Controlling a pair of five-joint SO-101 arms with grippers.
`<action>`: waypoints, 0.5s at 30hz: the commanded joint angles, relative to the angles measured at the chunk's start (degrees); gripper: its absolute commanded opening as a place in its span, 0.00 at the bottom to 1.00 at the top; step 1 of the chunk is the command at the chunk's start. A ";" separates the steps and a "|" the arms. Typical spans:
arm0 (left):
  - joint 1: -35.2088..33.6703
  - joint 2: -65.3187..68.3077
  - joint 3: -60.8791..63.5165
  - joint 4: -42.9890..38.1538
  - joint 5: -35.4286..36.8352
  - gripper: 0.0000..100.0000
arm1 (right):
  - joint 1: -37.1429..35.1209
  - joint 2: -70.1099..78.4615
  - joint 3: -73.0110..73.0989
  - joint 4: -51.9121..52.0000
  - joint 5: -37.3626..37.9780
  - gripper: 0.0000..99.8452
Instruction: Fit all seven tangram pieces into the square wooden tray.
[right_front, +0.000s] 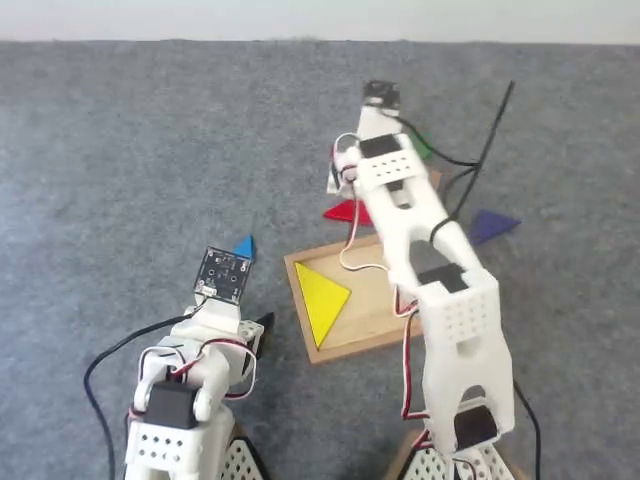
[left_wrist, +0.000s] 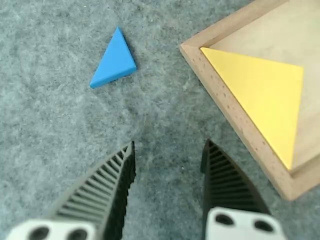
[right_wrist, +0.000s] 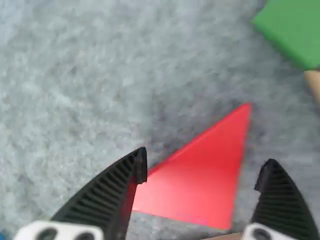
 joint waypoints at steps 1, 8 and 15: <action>0.26 -0.44 -0.40 -0.26 -0.09 0.21 | -2.51 0.57 -3.87 -0.57 -0.70 0.36; 0.26 -0.44 -0.40 -0.26 -0.09 0.21 | -1.19 3.38 -3.87 8.48 -1.05 0.35; 0.26 -0.44 -0.40 -0.26 -0.09 0.21 | 2.68 2.77 -3.87 14.20 -0.79 0.11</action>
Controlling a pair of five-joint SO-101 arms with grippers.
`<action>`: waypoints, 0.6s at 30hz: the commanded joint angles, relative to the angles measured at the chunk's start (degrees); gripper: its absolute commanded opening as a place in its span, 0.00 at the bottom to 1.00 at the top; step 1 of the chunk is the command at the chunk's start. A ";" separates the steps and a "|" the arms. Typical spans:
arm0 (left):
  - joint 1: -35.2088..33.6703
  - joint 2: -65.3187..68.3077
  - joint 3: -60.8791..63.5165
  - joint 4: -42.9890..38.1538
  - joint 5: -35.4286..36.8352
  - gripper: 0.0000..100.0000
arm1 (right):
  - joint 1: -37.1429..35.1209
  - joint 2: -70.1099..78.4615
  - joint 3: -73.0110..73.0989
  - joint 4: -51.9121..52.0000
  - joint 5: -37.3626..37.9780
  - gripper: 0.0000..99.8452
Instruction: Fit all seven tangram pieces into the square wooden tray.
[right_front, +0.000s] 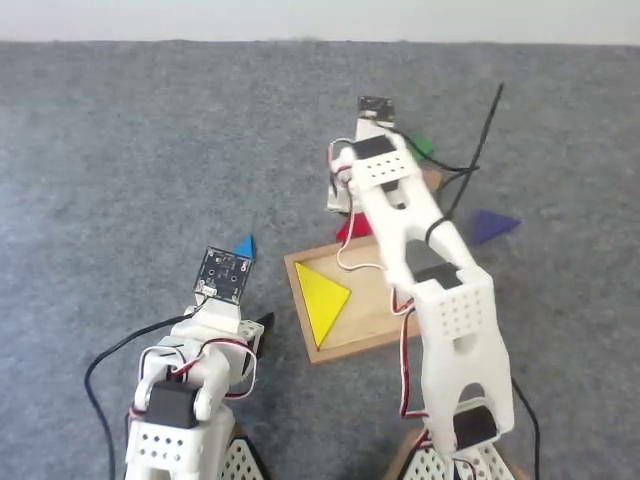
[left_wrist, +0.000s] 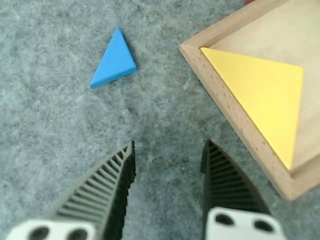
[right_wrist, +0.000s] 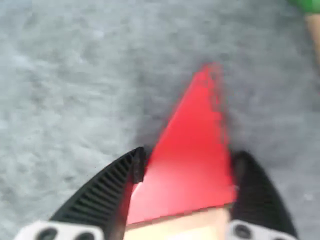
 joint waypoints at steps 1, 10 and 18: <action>0.26 -0.44 -0.40 -0.26 -0.09 0.21 | 3.21 -0.66 -0.97 3.65 -0.53 0.09; 0.26 -0.44 -0.40 -0.26 -0.09 0.21 | 13.32 -5.14 -0.97 10.77 3.08 0.09; 0.26 -0.44 -0.40 -0.26 -0.09 0.21 | 24.48 -14.37 -0.62 16.92 10.90 0.05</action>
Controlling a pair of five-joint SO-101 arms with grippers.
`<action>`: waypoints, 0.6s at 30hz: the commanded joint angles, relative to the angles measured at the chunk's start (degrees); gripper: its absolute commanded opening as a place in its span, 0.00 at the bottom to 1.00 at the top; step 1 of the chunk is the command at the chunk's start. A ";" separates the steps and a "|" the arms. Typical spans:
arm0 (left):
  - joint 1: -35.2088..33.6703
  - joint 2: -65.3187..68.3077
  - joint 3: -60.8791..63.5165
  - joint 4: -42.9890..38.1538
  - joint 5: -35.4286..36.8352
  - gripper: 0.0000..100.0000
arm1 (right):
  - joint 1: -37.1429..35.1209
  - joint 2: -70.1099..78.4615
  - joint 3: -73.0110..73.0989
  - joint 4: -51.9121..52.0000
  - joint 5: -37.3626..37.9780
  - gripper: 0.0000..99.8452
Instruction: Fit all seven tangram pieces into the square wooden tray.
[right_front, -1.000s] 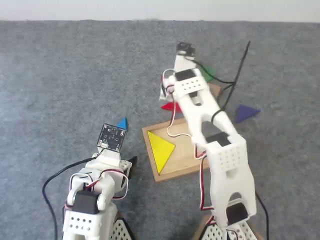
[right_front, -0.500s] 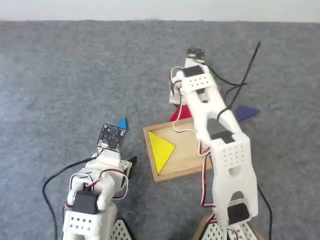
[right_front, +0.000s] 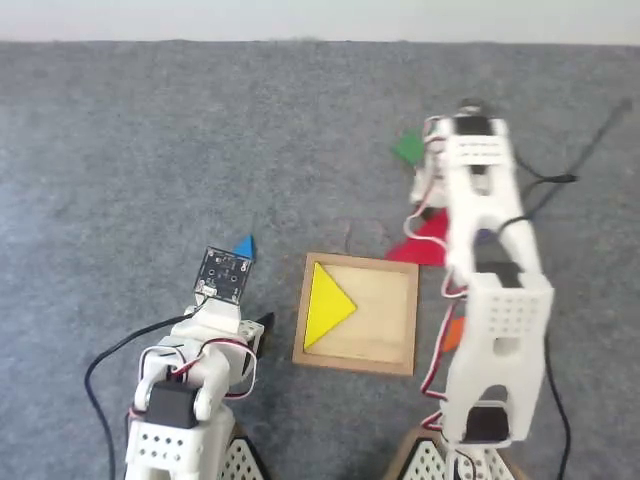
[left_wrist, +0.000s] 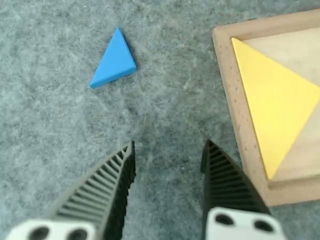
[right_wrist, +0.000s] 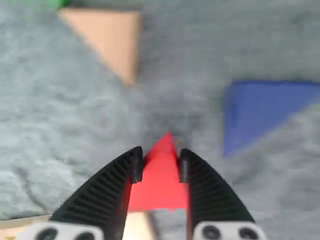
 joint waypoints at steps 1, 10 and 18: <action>0.26 -0.44 -0.40 -0.26 -0.09 0.21 | 6.81 -9.10 -0.62 2.86 6.86 0.05; 0.26 -0.44 -0.40 -0.26 -0.09 0.21 | 5.67 -19.65 -0.62 14.73 18.55 0.05; 0.26 -0.44 -0.40 -0.26 -0.09 0.21 | 2.86 -26.68 16.35 8.75 16.97 0.10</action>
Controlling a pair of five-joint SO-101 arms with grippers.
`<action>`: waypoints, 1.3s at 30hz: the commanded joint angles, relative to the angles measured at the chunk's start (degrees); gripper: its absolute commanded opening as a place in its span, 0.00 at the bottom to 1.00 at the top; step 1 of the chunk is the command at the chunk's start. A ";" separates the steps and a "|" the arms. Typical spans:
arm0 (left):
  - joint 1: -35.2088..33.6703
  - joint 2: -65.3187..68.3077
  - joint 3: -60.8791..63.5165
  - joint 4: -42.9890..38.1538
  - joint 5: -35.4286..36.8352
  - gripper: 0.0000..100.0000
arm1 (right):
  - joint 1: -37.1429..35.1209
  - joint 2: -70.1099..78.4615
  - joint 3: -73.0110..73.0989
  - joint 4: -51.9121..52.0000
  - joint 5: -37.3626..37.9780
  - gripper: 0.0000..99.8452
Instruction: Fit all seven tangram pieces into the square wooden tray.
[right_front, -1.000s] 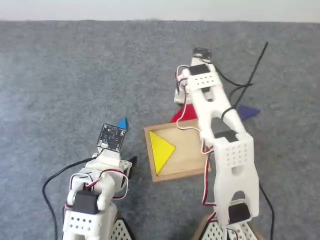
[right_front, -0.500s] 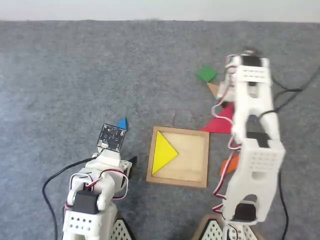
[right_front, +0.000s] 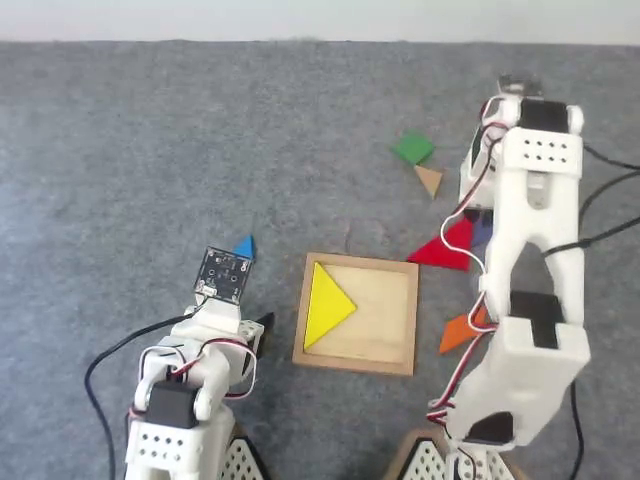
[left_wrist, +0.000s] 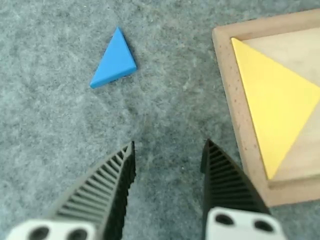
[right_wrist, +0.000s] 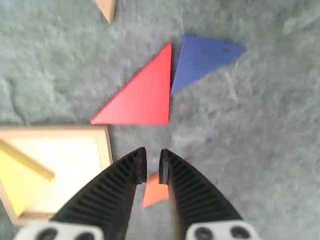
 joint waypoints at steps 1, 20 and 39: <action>0.26 -0.44 -0.40 -0.26 -0.09 0.21 | -4.79 -8.75 14.51 -6.99 -1.85 0.12; 0.26 -0.44 -0.40 -0.26 -0.09 0.21 | -9.89 -24.66 49.32 -41.80 -29.27 0.34; 0.26 -0.44 -0.40 -0.26 -0.09 0.21 | -8.92 -3.21 33.23 -41.80 -43.25 0.24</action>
